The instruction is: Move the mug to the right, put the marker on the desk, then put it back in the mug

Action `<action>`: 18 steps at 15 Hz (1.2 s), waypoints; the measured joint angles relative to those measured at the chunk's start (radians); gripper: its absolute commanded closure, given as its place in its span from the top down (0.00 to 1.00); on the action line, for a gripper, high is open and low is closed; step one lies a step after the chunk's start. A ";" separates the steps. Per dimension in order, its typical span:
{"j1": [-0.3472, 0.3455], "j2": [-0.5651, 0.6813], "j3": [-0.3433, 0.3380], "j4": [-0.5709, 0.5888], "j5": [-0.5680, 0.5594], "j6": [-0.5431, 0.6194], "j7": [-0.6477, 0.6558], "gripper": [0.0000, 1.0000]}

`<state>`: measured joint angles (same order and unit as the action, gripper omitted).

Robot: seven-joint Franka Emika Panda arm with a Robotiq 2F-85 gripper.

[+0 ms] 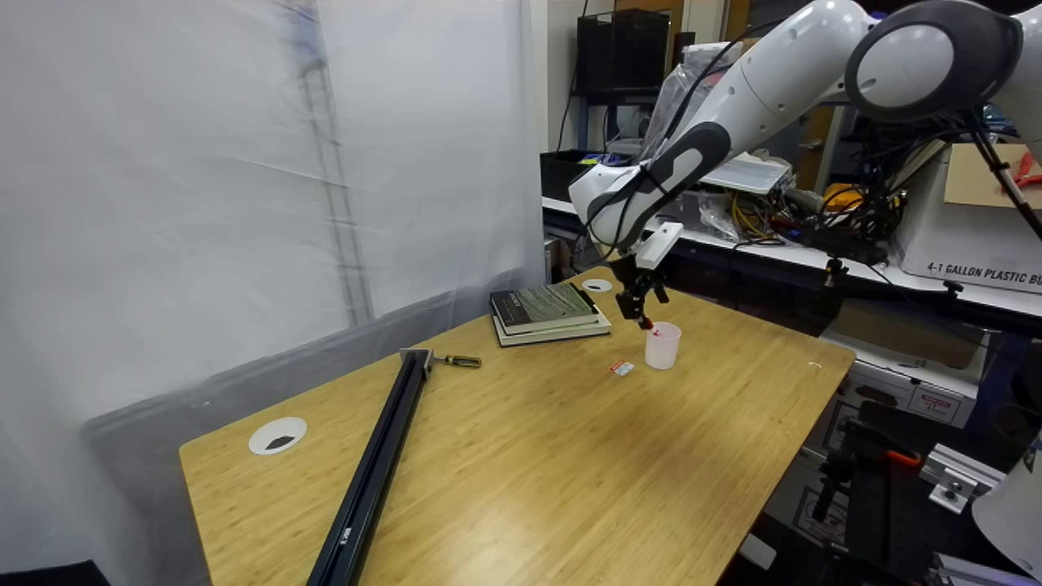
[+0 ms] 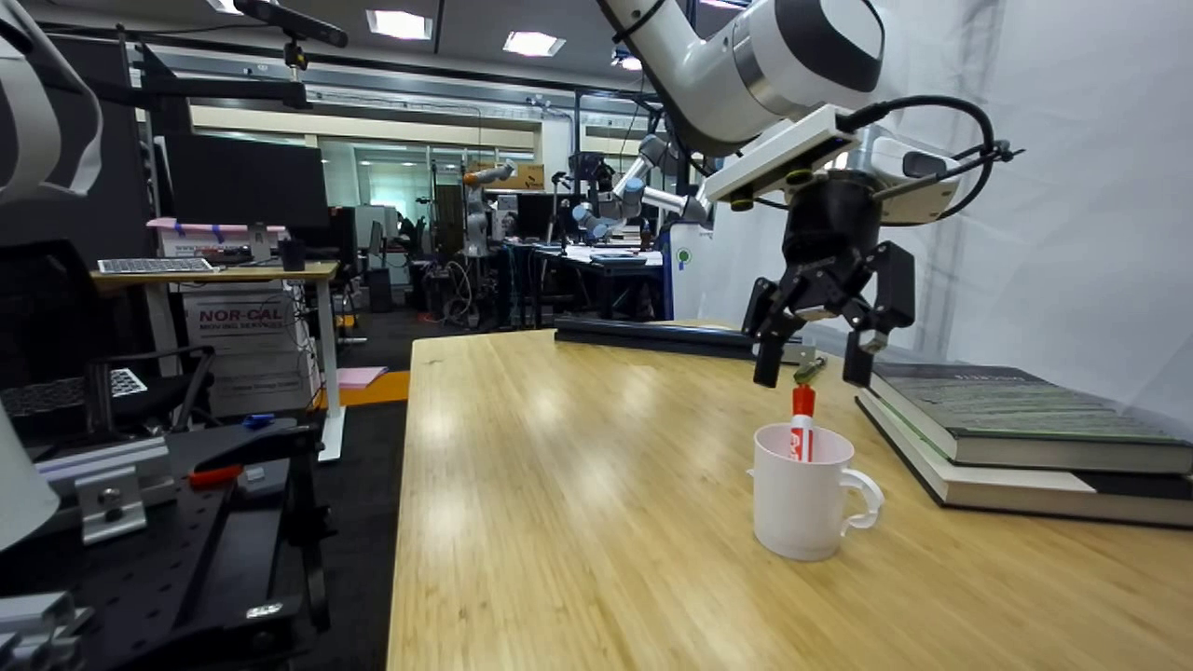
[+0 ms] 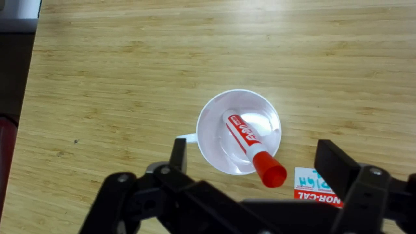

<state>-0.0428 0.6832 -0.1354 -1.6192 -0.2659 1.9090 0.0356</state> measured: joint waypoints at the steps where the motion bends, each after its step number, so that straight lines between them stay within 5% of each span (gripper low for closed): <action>1: -0.001 0.010 -0.002 0.000 0.000 0.002 0.000 1.00; 18: -0.001 0.048 -0.012 0.023 -0.001 0.035 0.001 1.00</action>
<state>-0.0433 0.7317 -0.1474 -1.5962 -0.2671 1.9436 0.0366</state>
